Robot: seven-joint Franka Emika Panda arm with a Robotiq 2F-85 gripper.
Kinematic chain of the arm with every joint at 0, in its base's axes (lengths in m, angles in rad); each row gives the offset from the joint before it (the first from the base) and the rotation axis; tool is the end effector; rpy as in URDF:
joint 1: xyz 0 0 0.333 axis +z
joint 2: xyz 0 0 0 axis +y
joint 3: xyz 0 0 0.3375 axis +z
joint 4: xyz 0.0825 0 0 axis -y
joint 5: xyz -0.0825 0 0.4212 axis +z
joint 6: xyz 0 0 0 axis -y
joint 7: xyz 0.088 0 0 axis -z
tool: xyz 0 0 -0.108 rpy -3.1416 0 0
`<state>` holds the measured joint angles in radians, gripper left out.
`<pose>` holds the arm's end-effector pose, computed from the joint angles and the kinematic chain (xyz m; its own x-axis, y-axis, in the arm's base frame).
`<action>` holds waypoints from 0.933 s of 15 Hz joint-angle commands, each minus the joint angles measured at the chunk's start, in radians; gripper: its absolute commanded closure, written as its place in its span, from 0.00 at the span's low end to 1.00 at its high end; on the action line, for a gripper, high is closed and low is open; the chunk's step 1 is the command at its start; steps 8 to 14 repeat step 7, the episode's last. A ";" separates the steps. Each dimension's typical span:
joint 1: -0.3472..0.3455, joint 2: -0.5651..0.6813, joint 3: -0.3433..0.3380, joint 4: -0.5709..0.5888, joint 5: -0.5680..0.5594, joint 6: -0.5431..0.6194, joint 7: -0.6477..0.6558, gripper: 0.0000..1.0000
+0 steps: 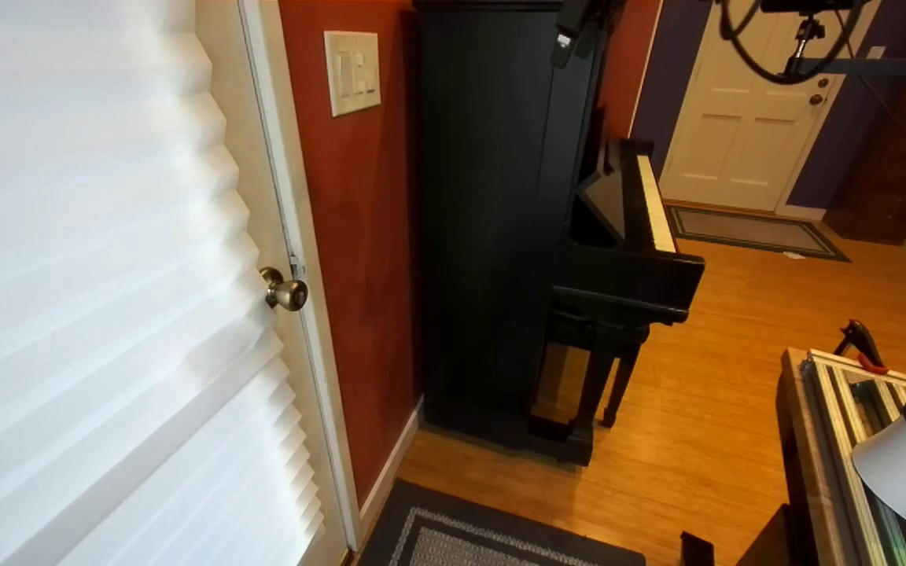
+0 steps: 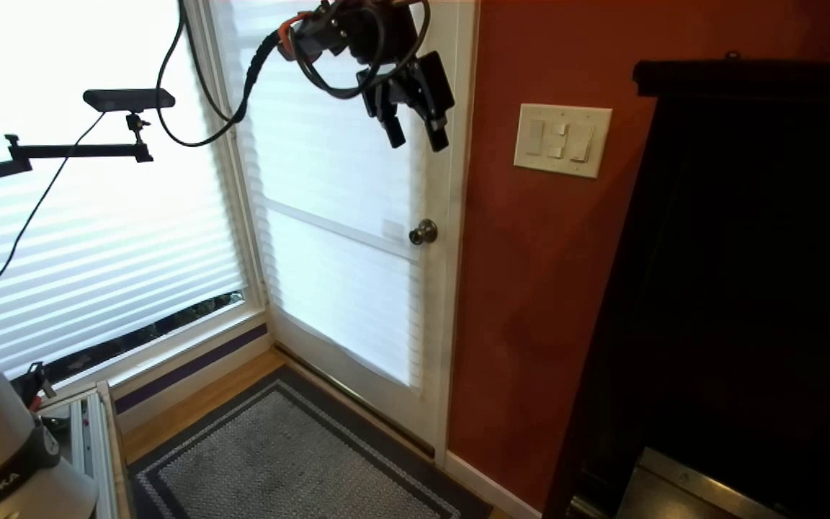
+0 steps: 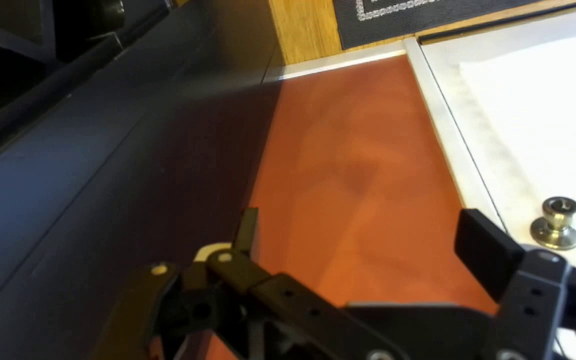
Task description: Flip the switch
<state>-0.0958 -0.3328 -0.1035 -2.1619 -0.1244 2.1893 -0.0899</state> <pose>0.5048 -0.1122 0.5802 0.9400 -0.0321 0.3397 -0.0763 -0.9902 0.1173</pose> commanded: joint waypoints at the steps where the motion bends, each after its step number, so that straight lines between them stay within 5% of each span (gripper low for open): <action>1: -0.003 -0.030 -0.029 -0.040 0.017 0.019 -0.061 0.00; 4: -0.007 -0.077 -0.084 -0.116 0.039 0.066 -0.153 0.00; 14: -0.002 -0.080 -0.080 -0.123 0.041 0.072 -0.155 0.00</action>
